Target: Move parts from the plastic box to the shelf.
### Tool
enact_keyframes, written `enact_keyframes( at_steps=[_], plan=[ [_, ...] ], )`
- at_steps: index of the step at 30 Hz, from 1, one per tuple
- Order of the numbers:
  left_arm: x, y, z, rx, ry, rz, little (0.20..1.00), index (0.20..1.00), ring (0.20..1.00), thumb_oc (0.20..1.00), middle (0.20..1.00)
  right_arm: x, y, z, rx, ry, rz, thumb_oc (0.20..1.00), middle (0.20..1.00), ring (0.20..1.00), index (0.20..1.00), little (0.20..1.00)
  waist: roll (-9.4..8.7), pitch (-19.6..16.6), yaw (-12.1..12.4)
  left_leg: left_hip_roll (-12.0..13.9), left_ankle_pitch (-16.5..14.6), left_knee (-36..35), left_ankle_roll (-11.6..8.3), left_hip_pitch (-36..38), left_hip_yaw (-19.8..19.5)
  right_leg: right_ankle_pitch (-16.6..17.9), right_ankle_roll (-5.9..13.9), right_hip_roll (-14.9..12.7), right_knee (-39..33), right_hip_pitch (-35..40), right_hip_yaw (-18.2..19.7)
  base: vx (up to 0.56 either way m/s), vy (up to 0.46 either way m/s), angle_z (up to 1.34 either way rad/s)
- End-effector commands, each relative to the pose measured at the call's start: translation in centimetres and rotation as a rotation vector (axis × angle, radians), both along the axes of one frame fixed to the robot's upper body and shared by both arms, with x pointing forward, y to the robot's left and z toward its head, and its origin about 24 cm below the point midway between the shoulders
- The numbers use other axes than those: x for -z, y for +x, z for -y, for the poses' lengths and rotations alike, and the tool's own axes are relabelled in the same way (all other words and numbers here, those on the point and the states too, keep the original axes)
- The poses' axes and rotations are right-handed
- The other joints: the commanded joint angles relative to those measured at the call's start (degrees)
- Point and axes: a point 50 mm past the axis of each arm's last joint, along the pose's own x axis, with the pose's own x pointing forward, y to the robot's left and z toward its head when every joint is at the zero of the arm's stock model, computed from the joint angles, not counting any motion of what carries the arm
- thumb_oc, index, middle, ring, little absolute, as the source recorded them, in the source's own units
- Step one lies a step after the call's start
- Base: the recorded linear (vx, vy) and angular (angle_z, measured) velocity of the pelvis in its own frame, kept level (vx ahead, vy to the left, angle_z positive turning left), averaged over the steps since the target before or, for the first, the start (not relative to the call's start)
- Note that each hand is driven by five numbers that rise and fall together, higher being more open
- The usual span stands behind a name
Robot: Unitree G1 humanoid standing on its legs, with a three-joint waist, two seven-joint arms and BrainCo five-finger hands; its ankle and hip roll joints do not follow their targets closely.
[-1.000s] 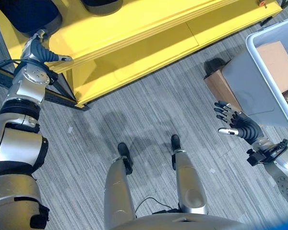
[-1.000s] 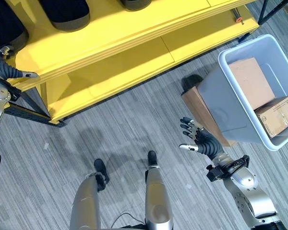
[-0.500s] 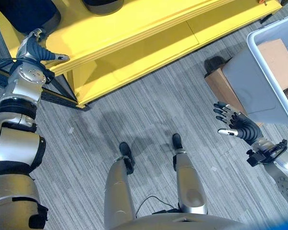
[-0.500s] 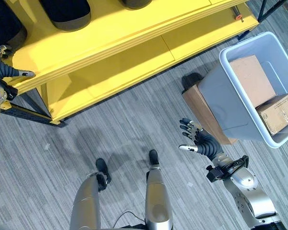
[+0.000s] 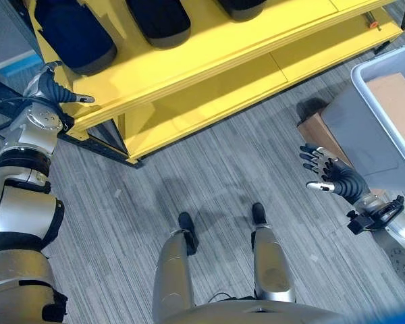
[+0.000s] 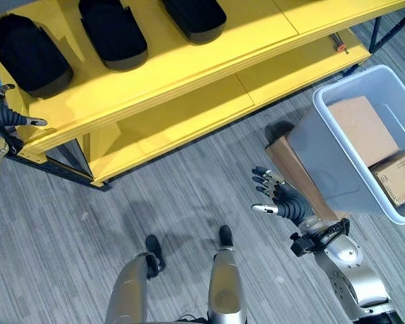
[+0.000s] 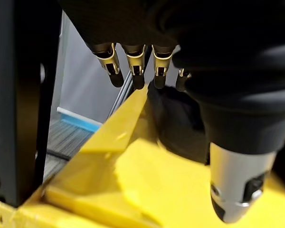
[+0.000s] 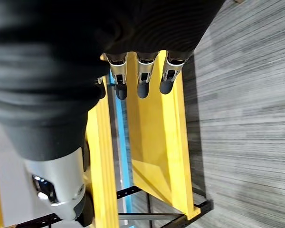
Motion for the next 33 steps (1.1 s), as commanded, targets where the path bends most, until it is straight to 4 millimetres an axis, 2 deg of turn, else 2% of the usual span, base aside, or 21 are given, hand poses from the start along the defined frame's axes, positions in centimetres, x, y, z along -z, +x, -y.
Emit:
enact_keyframes(
  at_steps=[1, 5, 6, 10, 11, 12, 13, 14, 16, 19, 20, 21, 22, 25, 28, 30, 33],
  plan=[
    [-1.3, 0.0, 1.5, 0.112, -0.002, 0.104, 1.0, 1.0, 1.0, 1.0, 1.0, -1.3, 0.1, 0.5, 0.014, -0.027, 0.079, 1.0, 1.0, 1.0, 1.0, 1.0, -1.07, -3.3, 1.0, 0.1, 0.9, -1.0, -2.96, 2.5, -4.6, 4.0, 0.39, -2.1, -1.1, 0.9, 0.4, 0.0, -0.057, 0.21],
    [-0.4, -0.6, 1.9, 0.168, -0.087, 0.141, 1.0, 1.0, 1.0, 1.0, 1.0, -1.0, 0.0, 0.6, 0.03, -0.016, 0.074, 1.0, 1.0, 1.0, 1.0, 1.0, -0.42, -3.9, 1.4, -0.2, 1.8, -2.7, -2.96, 3.7, -4.9, 4.0, 0.22, -2.1, -1.5, 1.7, -0.1, 0.01, -0.049, 0.07],
    [0.8, -1.5, 2.5, 0.228, -0.204, 0.195, 1.0, 1.0, 1.0, 1.0, 1.0, -0.6, -0.2, 0.5, 0.04, -0.001, 0.068, 1.0, 1.0, 1.0, 1.0, 1.0, 0.22, -4.5, 2.1, -0.3, 2.5, -4.6, -3.03, 5.4, -5.1, 3.9, 0.04, -2.0, -1.9, 2.8, -0.7, 0.02, -0.064, 0.0],
    [4.0, -4.2, 4.1, 0.354, -0.473, 0.285, 1.0, 1.0, 1.0, 1.0, 1.0, 0.5, -0.6, 0.3, 0.067, 0.042, 0.048, 1.0, 1.0, 1.0, 1.0, 1.0, 1.49, -6.3, 3.5, 0.0, 4.1, -8.1, -3.38, 8.5, -5.7, 3.2, -0.39, -1.6, -2.5, 5.2, -2.4, 0.02, -0.091, 0.04],
    [5.2, -5.3, 4.6, 0.385, -0.601, 0.335, 1.0, 1.0, 1.0, 1.0, 1.0, 0.7, -0.7, 0.1, 0.069, 0.054, 0.046, 1.0, 1.0, 1.0, 1.0, 1.0, 1.81, -6.8, 4.0, 0.2, 4.8, -9.6, -3.56, 9.7, -6.0, 2.9, -0.56, -1.3, -2.5, 5.9, -2.8, 0.02, -0.1, 0.15],
    [6.4, -6.0, 5.2, 0.402, -0.652, 0.316, 1.0, 1.0, 1.0, 1.0, 1.0, 0.9, -0.7, 0.0, 0.075, 0.062, 0.042, 1.0, 1.0, 1.0, 1.0, 1.0, 2.01, -7.3, 4.2, 0.3, 5.1, -10.5, -3.58, 10.4, -6.2, 2.7, -0.69, -1.2, -2.7, 6.4, -3.1, 0.05, -0.169, 0.27],
    [8.9, -8.0, 6.8, 0.443, -0.882, 0.358, 1.0, 1.0, 1.0, 1.0, 1.0, 1.3, -0.8, -0.4, 0.079, 0.081, 0.042, 1.0, 1.0, 1.0, 1.0, 1.0, 2.38, -8.5, 5.0, 0.9, 6.2, -13.2, -3.89, 12.9, -6.6, 2.0, -0.88, -0.6, -3.0, 8.2, -3.9, 0.04, -0.12, 0.27],
    [8.9, -8.0, 6.8, 0.442, -0.882, 0.358, 1.0, 1.0, 1.0, 1.0, 1.0, 1.3, -0.7, -0.4, 0.079, 0.081, 0.042, 1.0, 1.0, 1.0, 1.0, 1.0, 2.4, -8.7, 4.9, 0.9, 6.4, -13.4, -3.89, 12.8, -6.6, 2.2, -0.9, -0.6, -3.1, 8.1, -3.9, 0.05, -0.126, 0.23],
    [10.6, -9.5, 8.5, 0.481, -0.975, 0.335, 1.0, 1.0, 1.0, 1.0, 1.0, 1.5, -0.8, -0.7, 0.076, 0.087, 0.041, 1.0, 1.0, 1.0, 1.0, 1.0, 2.74, -10.0, 5.4, 1.3, 7.2, -15.7, -4.01, 14.8, -6.6, 1.7, -1.12, -0.1, -3.9, 9.7, -4.5, 0.04, -0.104, 0.15],
    [13.1, -11.5, 9.8, 0.48, -1.135, 0.3, 1.0, 1.0, 1.0, 1.0, 1.0, 1.6, -0.9, -1.0, 0.075, 0.094, 0.042, 1.0, 1.0, 1.0, 1.0, 1.0, 3.17, -12.0, 6.1, 1.9, 8.4, -18.7, -4.21, 17.4, -6.8, 1.1, -1.41, 0.7, -5.0, 11.9, -5.7, 0.05, -0.169, 0.12],
    [14.9, -13.6, 11.0, 0.475, -1.232, 0.253, 1.0, 1.0, 1.0, 1.0, 1.0, 1.9, -1.4, -1.2, 0.075, 0.101, 0.037, 1.0, 1.0, 1.0, 1.0, 1.0, 3.72, -14.1, 6.7, 2.6, 9.5, -21.7, -4.38, 20.2, -7.1, 0.7, -1.71, 1.5, -7.0, 14.7, -6.8, 0.06, -0.185, 0.05],
    [14.9, -13.6, 11.0, 0.475, -1.232, 0.253, 1.0, 1.0, 1.0, 1.0, 1.0, 1.9, -1.4, -1.2, 0.075, 0.101, 0.037, 1.0, 1.0, 1.0, 1.0, 1.0, 3.72, -14.1, 6.7, 2.6, 9.5, -21.7, -4.38, 20.2, -7.1, 0.7, -1.71, 1.5, -7.0, 14.7, -6.8, 0.06, -0.225, 0.0],
    [16.0, -14.8, 11.6, 0.478, -1.285, 0.209, 1.0, 1.0, 1.0, 1.0, 1.0, 2.0, -1.5, -1.1, 0.087, 0.104, 0.042, 1.0, 1.0, 1.0, 1.0, 1.0, 4.02, -15.2, 6.9, 3.2, 10.2, -23.1, -4.45, 21.6, -7.1, 0.5, -1.83, 2.1, -8.2, 16.2, -7.4, 0.0, -0.139, -0.01],
    [17.1, -16.6, 12.1, 0.465, -1.326, 0.166, 1.0, 1.0, 1.0, 1.0, 1.0, 2.2, -1.7, -1.2, 0.1, 0.124, 0.044, 1.0, 1.0, 1.0, 1.0, 1.0, 4.33, -16.5, 7.2, 3.8, 11.0, -24.7, -4.5, 23.4, -7.0, 0.4, -2.1, 2.7, -9.8, 18.1, -7.9, -0.01, -0.142, -0.03],
    [19.0, -19.0, 12.4, 0.39, -1.457, 0.151, 1.0, 1.0, 1.0, 1.0, 1.0, 2.9, -2.1, -0.9, 0.14, 0.147, 0.033, 1.0, 1.0, 1.0, 1.0, 1.0, 4.73, -18.5, 7.8, 4.6, 12.0, -26.2, -4.57, 25.3, -7.3, 0.2, -2.28, 3.7, -11.0, 20.0, -8.4, -0.02, -0.131, -0.01],
    [20.1, -20.0, 12.6, 0.34, -1.525, 0.148, 1.0, 1.0, 1.0, 1.0, 1.0, 3.4, -2.3, -1.0, 0.152, 0.167, 0.014, 1.0, 1.0, 1.0, 1.0, 1.0, 4.65, -19.1, 7.8, 5.0, 12.2, -26.4, -4.59, 26.2, -7.5, -0.2, -2.57, 4.1, -10.9, 20.9, -8.7, -0.01, -0.1, 0.0],
    [20.3, -20.6, 13.1, 0.347, -1.515, 0.121, 1.0, 1.0, 1.0, 1.0, 1.0, 3.9, -2.2, -1.4, 0.142, 0.184, -0.003, 1.0, 1.0, 1.0, 1.0, 1.0, 4.35, -19.7, 7.8, 5.0, 12.1, -26.7, -4.5, 27.2, -8.1, -0.8, -2.79, 4.4, -10.8, 22.3, -8.9, 0.0, -0.045, 0.09]
  ],
)
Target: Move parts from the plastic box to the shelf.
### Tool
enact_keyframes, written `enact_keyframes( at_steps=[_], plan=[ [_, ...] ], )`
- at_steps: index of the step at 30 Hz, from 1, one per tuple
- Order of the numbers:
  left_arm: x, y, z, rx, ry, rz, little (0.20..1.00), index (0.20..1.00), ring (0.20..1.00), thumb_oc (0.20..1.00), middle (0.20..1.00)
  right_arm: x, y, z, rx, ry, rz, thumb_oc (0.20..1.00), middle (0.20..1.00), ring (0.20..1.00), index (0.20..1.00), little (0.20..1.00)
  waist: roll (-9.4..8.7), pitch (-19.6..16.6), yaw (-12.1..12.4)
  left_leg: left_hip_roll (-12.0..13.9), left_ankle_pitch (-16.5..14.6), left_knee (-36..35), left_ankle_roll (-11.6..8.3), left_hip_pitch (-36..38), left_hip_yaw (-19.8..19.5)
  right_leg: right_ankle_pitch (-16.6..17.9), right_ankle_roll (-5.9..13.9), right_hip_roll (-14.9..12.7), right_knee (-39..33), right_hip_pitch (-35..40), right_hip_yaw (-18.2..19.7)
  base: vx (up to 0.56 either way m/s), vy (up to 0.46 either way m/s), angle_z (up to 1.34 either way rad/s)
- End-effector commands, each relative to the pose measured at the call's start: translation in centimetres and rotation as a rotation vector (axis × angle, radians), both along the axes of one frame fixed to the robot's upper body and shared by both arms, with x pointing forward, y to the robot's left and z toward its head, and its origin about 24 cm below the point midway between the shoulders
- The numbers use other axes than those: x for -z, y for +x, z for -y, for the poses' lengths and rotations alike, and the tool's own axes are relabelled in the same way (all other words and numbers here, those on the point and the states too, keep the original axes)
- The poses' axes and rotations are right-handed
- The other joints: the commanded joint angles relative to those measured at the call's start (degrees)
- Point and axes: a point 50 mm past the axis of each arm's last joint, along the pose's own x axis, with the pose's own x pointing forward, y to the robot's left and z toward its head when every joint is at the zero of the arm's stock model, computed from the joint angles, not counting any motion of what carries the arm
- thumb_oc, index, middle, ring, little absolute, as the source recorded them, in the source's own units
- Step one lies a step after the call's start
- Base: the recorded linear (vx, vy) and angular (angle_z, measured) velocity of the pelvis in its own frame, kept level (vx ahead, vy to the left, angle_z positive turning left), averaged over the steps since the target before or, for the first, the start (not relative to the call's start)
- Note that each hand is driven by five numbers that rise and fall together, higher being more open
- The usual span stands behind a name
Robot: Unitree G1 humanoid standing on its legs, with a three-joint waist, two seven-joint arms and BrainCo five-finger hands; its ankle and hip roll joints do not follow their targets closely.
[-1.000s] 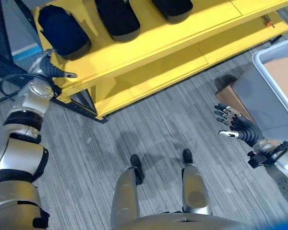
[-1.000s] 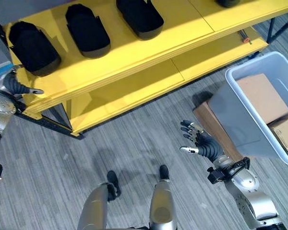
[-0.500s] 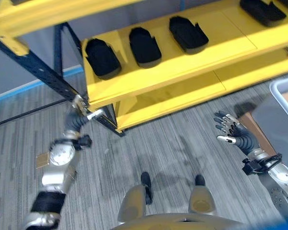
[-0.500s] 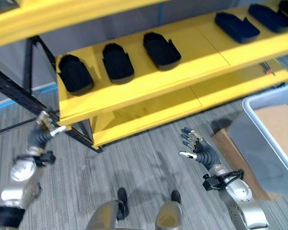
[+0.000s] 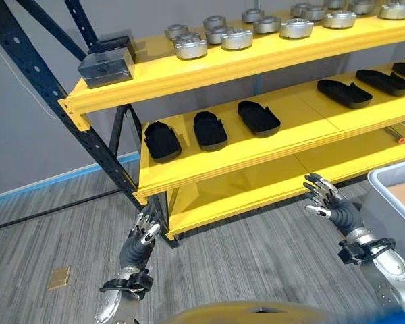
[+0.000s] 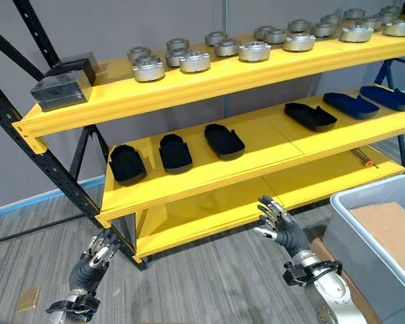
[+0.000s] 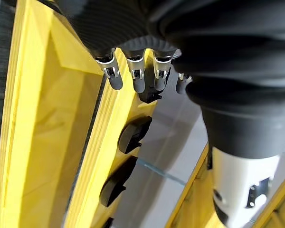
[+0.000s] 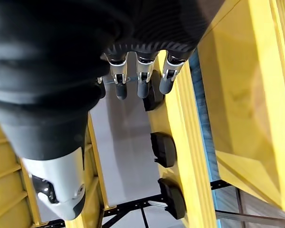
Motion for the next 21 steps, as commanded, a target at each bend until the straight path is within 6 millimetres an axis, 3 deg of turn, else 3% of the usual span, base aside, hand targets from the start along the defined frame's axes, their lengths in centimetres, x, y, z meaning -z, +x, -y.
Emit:
enact_keyframes(
  at_steps=[1, 8, 18, 19, 20, 21],
  plan=[
    [-2.2, 2.1, -1.3, 0.059, 0.058, 0.129, 1.0, 1.0, 1.0, 1.0, 1.0, -2.1, 1.3, -1.1, -0.033, 0.045, 0.146, 1.0, 1.0, 1.0, 1.0, 1.0, -2.93, -0.5, -0.1, 1.7, 1.3, 2.9, 0.78, -2.5, -3.9, 1.2, 0.65, -1.4, 3.0, -3.5, 0.2, 0.01, -0.018, 0.13],
    [-2.5, 1.4, -1.6, 0.09, 0.098, 0.119, 1.0, 1.0, 1.0, 1.0, 1.0, -1.7, 1.0, -1.7, -0.057, 0.074, 0.123, 1.0, 1.0, 1.0, 1.0, 1.0, -4.35, 1.0, 0.0, -0.5, -1.6, 6.8, 1.59, -3.3, -5.4, 0.4, 0.92, -2.8, 5.7, -3.2, 0.0, 0.04, 0.05, 0.15],
    [-3.9, 2.8, -2.0, 0.054, 0.12, 0.19, 1.0, 1.0, 1.0, 1.0, 1.0, -1.5, 2.3, -3.5, -0.102, 0.095, 0.129, 1.0, 1.0, 1.0, 1.0, 1.0, -6.31, 3.8, 1.8, -5.3, -8.4, 16.9, 3.67, -8.6, -5.6, 1.5, 2.73, -7.2, 7.3, -4.1, 1.0, 0.02, 0.112, 0.06],
    [-4.3, 3.0, -2.1, 0.065, 0.151, 0.205, 1.0, 1.0, 1.0, 1.0, 1.0, -1.3, 2.2, -3.6, -0.094, 0.104, 0.124, 1.0, 1.0, 1.0, 1.0, 1.0, -6.6, 4.1, 1.9, -6.9, -10.2, 18.7, 4.74, -9.6, -6.0, 2.4, 3.13, -8.5, 9.9, -5.2, 1.6, 0.06, 0.305, 0.06],
    [-4.7, 3.1, -2.2, 0.077, 0.176, 0.214, 1.0, 1.0, 1.0, 1.0, 1.0, -1.1, 2.0, -3.8, -0.088, 0.123, 0.115, 1.0, 1.0, 1.0, 1.0, 1.0, -6.75, 4.8, 1.8, -8.4, -11.5, 19.8, 5.87, -10.0, -6.5, 5.6, 3.25, -9.8, 14.4, -7.0, 2.5, 0.06, 0.261, 0.16],
    [-4.7, 3.1, -2.2, 0.077, 0.177, 0.214, 1.0, 1.0, 1.0, 1.0, 1.0, -1.1, 2.0, -3.8, -0.088, 0.123, 0.115, 1.0, 1.0, 1.0, 1.0, 1.0, -6.83, 4.6, 1.9, -8.5, -11.5, 19.9, 5.92, -10.2, -6.4, 5.5, 3.31, -9.8, 14.6, -7.3, 2.7, 0.03, 0.28, 0.43]
  ],
)
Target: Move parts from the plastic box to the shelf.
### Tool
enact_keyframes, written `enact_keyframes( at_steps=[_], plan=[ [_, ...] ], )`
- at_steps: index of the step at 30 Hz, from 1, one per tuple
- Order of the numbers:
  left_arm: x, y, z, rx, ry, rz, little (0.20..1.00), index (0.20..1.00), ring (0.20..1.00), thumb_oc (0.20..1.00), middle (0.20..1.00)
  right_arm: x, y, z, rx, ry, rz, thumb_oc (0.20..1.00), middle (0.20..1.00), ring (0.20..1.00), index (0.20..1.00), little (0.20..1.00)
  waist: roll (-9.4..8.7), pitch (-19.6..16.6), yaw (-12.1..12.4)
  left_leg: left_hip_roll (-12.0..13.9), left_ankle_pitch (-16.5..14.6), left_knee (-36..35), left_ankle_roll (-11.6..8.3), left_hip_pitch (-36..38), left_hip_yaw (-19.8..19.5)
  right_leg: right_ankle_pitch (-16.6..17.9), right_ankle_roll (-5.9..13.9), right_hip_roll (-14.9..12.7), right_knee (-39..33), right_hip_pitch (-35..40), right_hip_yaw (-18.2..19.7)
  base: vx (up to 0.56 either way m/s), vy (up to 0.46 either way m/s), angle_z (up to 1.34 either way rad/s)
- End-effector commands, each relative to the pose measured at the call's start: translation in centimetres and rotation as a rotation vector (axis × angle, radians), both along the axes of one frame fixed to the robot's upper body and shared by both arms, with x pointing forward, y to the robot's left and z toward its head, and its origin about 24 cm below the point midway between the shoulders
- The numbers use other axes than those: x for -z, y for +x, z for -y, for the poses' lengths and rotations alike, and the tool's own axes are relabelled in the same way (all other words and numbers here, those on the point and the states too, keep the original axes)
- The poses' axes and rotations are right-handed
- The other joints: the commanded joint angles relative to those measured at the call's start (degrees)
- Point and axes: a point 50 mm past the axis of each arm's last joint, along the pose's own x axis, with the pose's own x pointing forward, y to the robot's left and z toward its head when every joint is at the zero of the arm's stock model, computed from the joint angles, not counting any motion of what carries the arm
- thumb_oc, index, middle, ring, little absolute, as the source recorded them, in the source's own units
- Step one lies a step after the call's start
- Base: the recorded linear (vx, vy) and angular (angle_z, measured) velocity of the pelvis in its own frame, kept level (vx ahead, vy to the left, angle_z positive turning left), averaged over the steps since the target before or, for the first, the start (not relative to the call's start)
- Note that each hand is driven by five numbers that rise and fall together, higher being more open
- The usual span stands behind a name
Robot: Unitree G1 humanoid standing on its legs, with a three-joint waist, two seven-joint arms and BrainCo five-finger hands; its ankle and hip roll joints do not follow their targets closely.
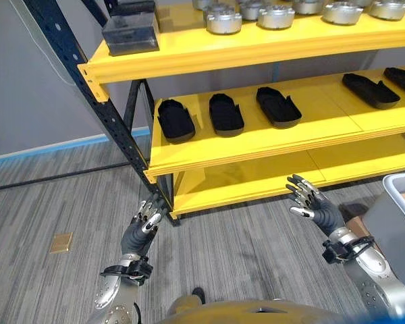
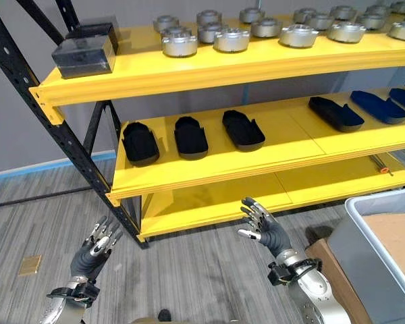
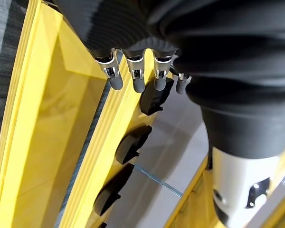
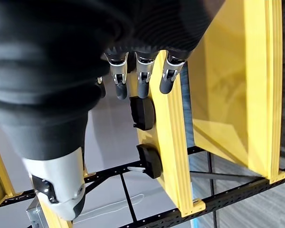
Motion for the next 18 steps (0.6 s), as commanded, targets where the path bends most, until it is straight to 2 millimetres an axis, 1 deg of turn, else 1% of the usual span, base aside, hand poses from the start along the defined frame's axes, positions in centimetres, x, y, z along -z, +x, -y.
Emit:
enact_keyframes(
  at_steps=[1, 2, 3, 5, 6, 7, 8, 9, 11, 12, 13, 14, 15, 16, 17, 18],
  plan=[
    [-3.1, 0.4, -1.7, 0.003, 0.15, 0.128, 1.0, 1.0, 1.0, 1.0, 1.0, -1.0, 0.9, -0.9, -0.009, 0.051, 0.081, 1.0, 1.0, 1.0, 1.0, 1.0, -0.18, -0.5, 0.2, -2.1, -4.4, 4.2, 2.89, -0.4, -3.8, 14.5, 0.37, -2.9, 11.4, -7.0, 6.9, -0.04, 0.273, 0.55],
    [-3.6, 0.8, -1.8, 0.013, 0.184, 0.144, 1.0, 1.0, 1.0, 1.0, 1.0, -1.0, 1.1, -1.5, -0.032, 0.054, 0.082, 1.0, 1.0, 1.0, 1.0, 1.0, 0.15, 2.0, -0.3, -2.5, -4.2, 3.6, 3.84, 0.3, -4.1, 17.7, -0.49, -2.3, 16.4, -10.9, 8.5, -0.03, 0.314, 0.55],
    [-3.6, 1.0, -1.8, 0.013, 0.185, 0.142, 1.0, 1.0, 1.0, 1.0, 1.0, -1.0, 1.2, -1.8, -0.042, 0.059, 0.08, 1.0, 1.0, 1.0, 1.0, 1.0, 0.32, 2.6, -0.3, -2.6, -4.2, 3.1, 4.14, 0.8, -4.0, 17.0, -0.61, -2.1, 17.2, -12.1, 8.1, -0.02, 0.189, 0.34],
    [-3.8, 1.2, -1.8, 0.016, 0.189, 0.158, 1.0, 1.0, 1.0, 1.0, 1.0, -1.1, 1.3, -2.1, -0.062, 0.055, 0.084, 1.0, 1.0, 1.0, 1.0, 1.0, 0.36, 3.5, -0.9, -2.4, -3.7, 0.8, 4.25, 2.3, -3.9, 14.3, -1.3, 0.6, 14.9, -15.7, 8.0, 0.05, 0.046, -0.03],
    [-3.9, 1.4, -1.7, 0.012, 0.189, 0.164, 1.0, 1.0, 1.0, 1.0, 1.0, -1.2, 1.5, -2.1, -0.069, 0.056, 0.09, 1.0, 1.0, 1.0, 1.0, 1.0, 0.2, 4.1, -1.2, -2.4, -3.4, -0.3, 4.11, 2.9, -3.9, 12.9, -1.5, 2.4, 12.5, -17.1, 8.2, 0.1, -0.038, -0.27],
    [-3.8, 1.3, -1.7, 0.004, 0.181, 0.162, 1.0, 1.0, 1.0, 1.0, 1.0, -1.4, 1.5, -2.0, -0.071, 0.052, 0.096, 1.0, 1.0, 1.0, 1.0, 1.0, 0.0, 4.8, -1.4, -2.3, -3.4, -1.6, 3.86, 4.0, -3.9, 12.2, -1.45, 3.7, 8.7, -17.4, 8.1, 0.19, -0.119, -0.2],
    [-3.7, 1.3, -1.7, -0.011, 0.163, 0.164, 1.0, 1.0, 1.0, 1.0, 1.0, -1.6, 1.8, -1.9, -0.069, 0.04, 0.108, 1.0, 1.0, 1.0, 1.0, 1.0, -1.02, 5.9, -1.8, -2.7, -3.8, -3.0, 3.24, 5.3, -4.0, 14.5, -0.07, 3.9, -1.0, -20.2, 7.8, 0.17, -0.114, -0.06],
    [-3.7, 1.3, -1.7, -0.011, 0.162, 0.164, 1.0, 1.0, 1.0, 1.0, 1.0, -1.6, 1.8, -1.9, -0.069, 0.039, 0.108, 1.0, 1.0, 1.0, 1.0, 1.0, -0.83, 6.1, -1.8, -2.5, -3.8, -3.2, 3.22, 5.6, -4.1, 14.7, -0.08, 4.1, -1.5, -19.7, 7.6, 0.18, -0.127, -0.11],
    [-3.5, 1.2, -1.4, -0.023, 0.152, 0.163, 1.0, 1.0, 1.0, 1.0, 1.0, -1.9, 2.0, -2.1, -0.076, 0.032, 0.123, 1.0, 1.0, 1.0, 1.0, 1.0, -1.5, 6.5, -2.1, -2.2, -4.7, -3.5, 2.56, 7.0, -4.2, 16.3, 0.74, 4.3, -6.3, -20.2, 7.2, 0.17, -0.145, 0.07],
    [-3.2, 1.1, -1.0, -0.024, 0.127, 0.159, 1.0, 1.0, 1.0, 1.0, 1.0, -2.1, 1.8, -1.9, -0.07, 0.038, 0.131, 1.0, 1.0, 1.0, 1.0, 1.0, -1.83, 6.5, -2.1, -2.0, -5.9, -2.9, 1.95, 7.2, -4.6, 15.5, 0.64, 5.2, -6.9, -18.4, 8.2, 0.15, -0.174, 0.25],
    [-3.2, 1.2, -0.9, -0.023, 0.117, 0.162, 1.0, 1.0, 1.0, 1.0, 1.0, -2.2, 1.9, -2.0, -0.068, 0.043, 0.134, 1.0, 1.0, 1.0, 1.0, 1.0, -2.45, 6.3, -2.0, -2.1, -5.9, -2.7, 1.78, 7.0, -4.5, 16.2, 0.36, 5.1, -7.1, -18.2, 8.5, 0.11, -0.182, 0.28],
    [-3.2, 1.4, -0.4, -0.012, 0.111, 0.171, 1.0, 1.0, 1.0, 1.0, 1.0, -2.3, 2.0, -1.9, -0.068, 0.036, 0.139, 1.0, 1.0, 1.0, 1.0, 1.0, -2.64, 6.1, -2.0, -1.7, -6.1, -2.3, 1.37, 6.6, -4.5, 16.3, 0.16, 5.5, -6.6, -18.1, 9.1, 0.15, -0.236, 0.32],
    [-3.2, 1.5, -0.1, -0.014, 0.087, 0.177, 1.0, 1.0, 1.0, 1.0, 1.0, -2.6, 2.3, -1.8, -0.064, 0.028, 0.152, 1.0, 1.0, 1.0, 1.0, 1.0, -2.57, 6.0, -2.0, -0.3, -6.2, -1.7, 0.68, 6.1, -4.5, 15.7, -0.23, 6.3, -5.4, -18.6, 8.3, 0.13, -0.202, 0.46],
    [-3.2, 1.5, -0.1, -0.014, 0.087, 0.177, 1.0, 1.0, 1.0, 1.0, 1.0, -2.6, 2.3, -1.8, -0.064, 0.028, 0.152, 1.0, 1.0, 1.0, 1.0, 1.0, -2.52, 5.9, -2.0, -0.3, -6.2, -1.7, 0.65, 6.0, -4.6, 15.7, -0.26, 6.4, -5.3, -18.7, 8.2, 0.14, -0.197, 0.4],
    [-3.1, 1.5, 0.0, -0.02, 0.073, 0.175, 1.0, 1.0, 1.0, 1.0, 1.0, -2.7, 2.4, -1.7, -0.061, 0.024, 0.162, 1.0, 1.0, 1.0, 1.0, 1.0, -2.38, 6.0, -2.1, 0.6, -6.0, -1.9, 0.11, 6.1, -4.9, 15.0, -0.59, 7.0, -4.4, -19.0, 7.7, 0.12, -0.205, 0.26],
    [-3.1, 1.7, 0.1, -0.019, 0.065, 0.175, 1.0, 1.0, 1.0, 1.0, 1.0, -3.0, 2.6, -1.6, -0.046, 0.031, 0.178, 1.0, 1.0, 1.0, 1.0, 1.0, -2.03, 6.2, -2.1, 2.6, -4.9, -3.3, -0.86, 6.1, -5.7, 13.6, -1.04, 7.6, -2.6, -19.8, 6.8, 0.13, -0.25, 0.09]
  ],
)
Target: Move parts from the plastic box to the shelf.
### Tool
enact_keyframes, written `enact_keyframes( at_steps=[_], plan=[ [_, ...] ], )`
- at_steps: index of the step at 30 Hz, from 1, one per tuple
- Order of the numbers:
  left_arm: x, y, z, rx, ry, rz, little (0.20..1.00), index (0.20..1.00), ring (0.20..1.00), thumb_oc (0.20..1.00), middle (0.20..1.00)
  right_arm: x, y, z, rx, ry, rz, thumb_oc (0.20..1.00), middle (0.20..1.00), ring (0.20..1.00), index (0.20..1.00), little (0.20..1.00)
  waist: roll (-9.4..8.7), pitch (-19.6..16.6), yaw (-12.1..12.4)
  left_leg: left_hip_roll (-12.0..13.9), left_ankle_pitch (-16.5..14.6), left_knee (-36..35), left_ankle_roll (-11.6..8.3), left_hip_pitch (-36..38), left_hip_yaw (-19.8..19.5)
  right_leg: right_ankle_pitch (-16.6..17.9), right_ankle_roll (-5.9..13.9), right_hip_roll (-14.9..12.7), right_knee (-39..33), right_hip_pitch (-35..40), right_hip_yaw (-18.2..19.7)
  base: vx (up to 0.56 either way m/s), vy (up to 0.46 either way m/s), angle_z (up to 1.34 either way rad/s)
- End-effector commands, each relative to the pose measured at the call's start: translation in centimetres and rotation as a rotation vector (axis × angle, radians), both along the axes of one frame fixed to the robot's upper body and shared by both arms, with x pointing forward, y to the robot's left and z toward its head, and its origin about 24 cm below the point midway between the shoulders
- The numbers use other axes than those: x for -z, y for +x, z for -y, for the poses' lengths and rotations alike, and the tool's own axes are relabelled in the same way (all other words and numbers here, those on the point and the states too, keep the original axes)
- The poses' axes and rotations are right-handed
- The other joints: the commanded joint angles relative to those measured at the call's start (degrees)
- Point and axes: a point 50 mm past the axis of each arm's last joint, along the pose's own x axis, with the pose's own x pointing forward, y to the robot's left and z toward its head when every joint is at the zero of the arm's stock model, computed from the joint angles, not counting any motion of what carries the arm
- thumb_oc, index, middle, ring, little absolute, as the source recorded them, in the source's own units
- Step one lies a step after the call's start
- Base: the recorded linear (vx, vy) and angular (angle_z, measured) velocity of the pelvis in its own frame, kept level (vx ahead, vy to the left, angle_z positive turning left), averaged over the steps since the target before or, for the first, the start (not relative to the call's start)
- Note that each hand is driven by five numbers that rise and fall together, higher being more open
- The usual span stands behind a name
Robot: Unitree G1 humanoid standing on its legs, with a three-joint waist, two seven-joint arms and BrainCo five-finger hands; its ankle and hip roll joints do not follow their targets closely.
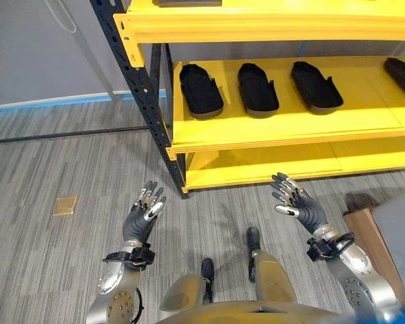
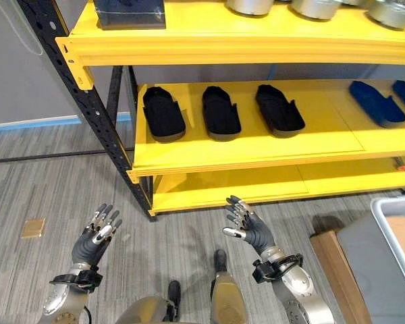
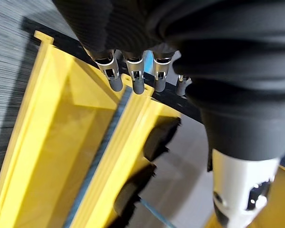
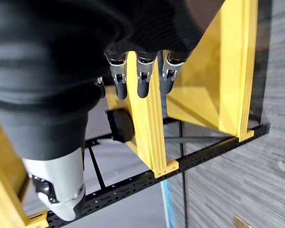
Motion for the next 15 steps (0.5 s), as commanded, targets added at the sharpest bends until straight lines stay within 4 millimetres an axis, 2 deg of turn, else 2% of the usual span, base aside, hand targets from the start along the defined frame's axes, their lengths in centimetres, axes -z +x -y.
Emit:
enact_keyframes(
  at_steps=[1, 2, 6, 15],
  plan=[
    [-2.8, 1.0, -0.6, -0.024, 0.018, 0.15, 1.0, 1.0, 1.0, 1.0, 1.0, -2.9, 1.8, 1.0, 0.04, 0.007, 0.163, 1.0, 1.0, 1.0, 1.0, 1.0, 0.76, -0.9, -1.8, 9.8, -3.7, 0.5, -6.08, 5.2, -4.1, 2.5, 0.92, 0.9, -2.2, -0.7, -2.3, 0.09, -0.186, 0.26],
    [-2.8, 1.0, -0.6, -0.023, 0.018, 0.15, 1.0, 1.0, 1.0, 1.0, 1.0, -2.9, 1.8, 1.0, 0.04, 0.007, 0.163, 1.0, 1.0, 1.0, 1.0, 1.0, 0.78, -1.0, -1.8, 9.8, -3.6, 0.3, -6.11, 5.3, -4.2, 2.5, 0.89, 0.9, -2.1, -0.8, -2.4, 0.04, -0.102, 0.48],
    [-3.5, 2.1, 0.1, -0.007, 0.027, 0.177, 1.0, 1.0, 1.0, 1.0, 1.0, -3.2, 2.3, 1.1, 0.093, 0.017, 0.185, 1.0, 1.0, 1.0, 1.0, 1.0, 1.7, 0.0, -2.2, 13.7, -1.3, -3.0, -7.6, 6.2, -5.1, -0.7, -0.06, 1.6, 2.3, -2.2, -5.0, 0.12, -0.175, 0.4],
    [-3.9, 2.5, 0.8, 0.009, -0.014, 0.205, 1.0, 1.0, 1.0, 1.0, 1.0, -3.3, 2.3, 1.9, 0.137, 0.003, 0.196, 1.0, 1.0, 1.0, 1.0, 1.0, 2.69, -0.2, -2.5, 16.0, 0.7, -2.9, -8.97, 6.1, -4.5, -3.8, -1.66, 2.3, 5.0, -2.1, -5.7, 0.05, -0.079, 0.11]
  ],
)
